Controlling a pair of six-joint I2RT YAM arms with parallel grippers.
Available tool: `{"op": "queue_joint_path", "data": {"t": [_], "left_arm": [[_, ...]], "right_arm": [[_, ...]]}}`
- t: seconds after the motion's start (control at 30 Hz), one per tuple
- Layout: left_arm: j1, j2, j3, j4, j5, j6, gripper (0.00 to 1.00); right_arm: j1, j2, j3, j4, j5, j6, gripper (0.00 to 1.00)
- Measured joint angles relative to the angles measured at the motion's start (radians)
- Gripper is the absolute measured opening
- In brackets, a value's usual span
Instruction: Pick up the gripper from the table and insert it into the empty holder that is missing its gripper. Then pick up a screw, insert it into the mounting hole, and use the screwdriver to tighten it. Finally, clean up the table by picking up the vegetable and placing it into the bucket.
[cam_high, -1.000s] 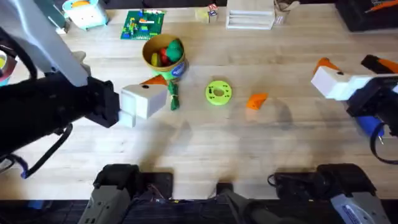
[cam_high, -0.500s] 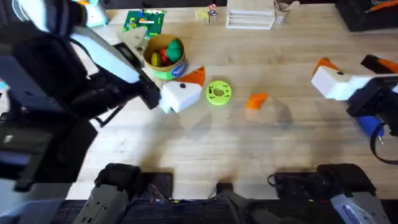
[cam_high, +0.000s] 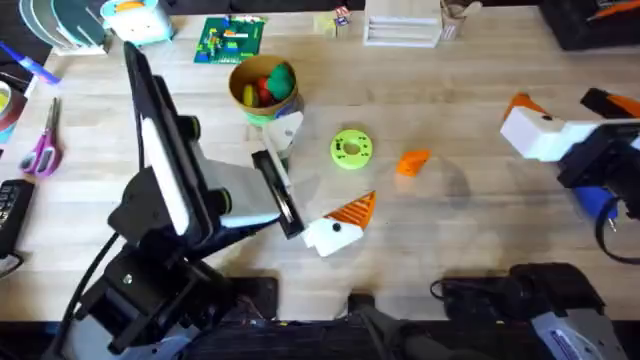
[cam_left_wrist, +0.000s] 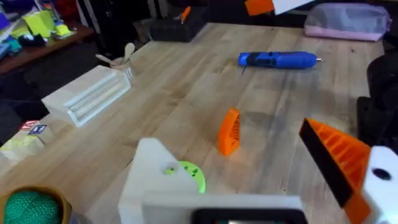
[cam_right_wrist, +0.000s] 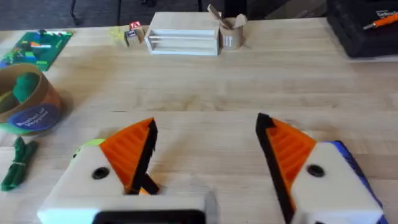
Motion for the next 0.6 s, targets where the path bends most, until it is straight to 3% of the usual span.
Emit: {"op": "queue_joint_path", "data": {"t": [0.13, 0.4, 0.6], "left_arm": [[-0.035, -0.131, -0.078, 0.002, -0.049, -0.007, 0.991], [-0.037, -0.343, -0.210, -0.017, -0.083, -0.017, 0.991], [-0.037, -0.372, -0.213, -0.046, -0.087, -0.018, 0.991]], "right_arm": [[0.000, 0.000, 0.000, 0.000, 0.000, 0.000, 0.991], [0.000, 0.000, 0.000, -0.001, 0.000, 0.000, 0.991], [0.000, 0.000, 0.000, -0.001, 0.000, 0.000, 0.991]]}}
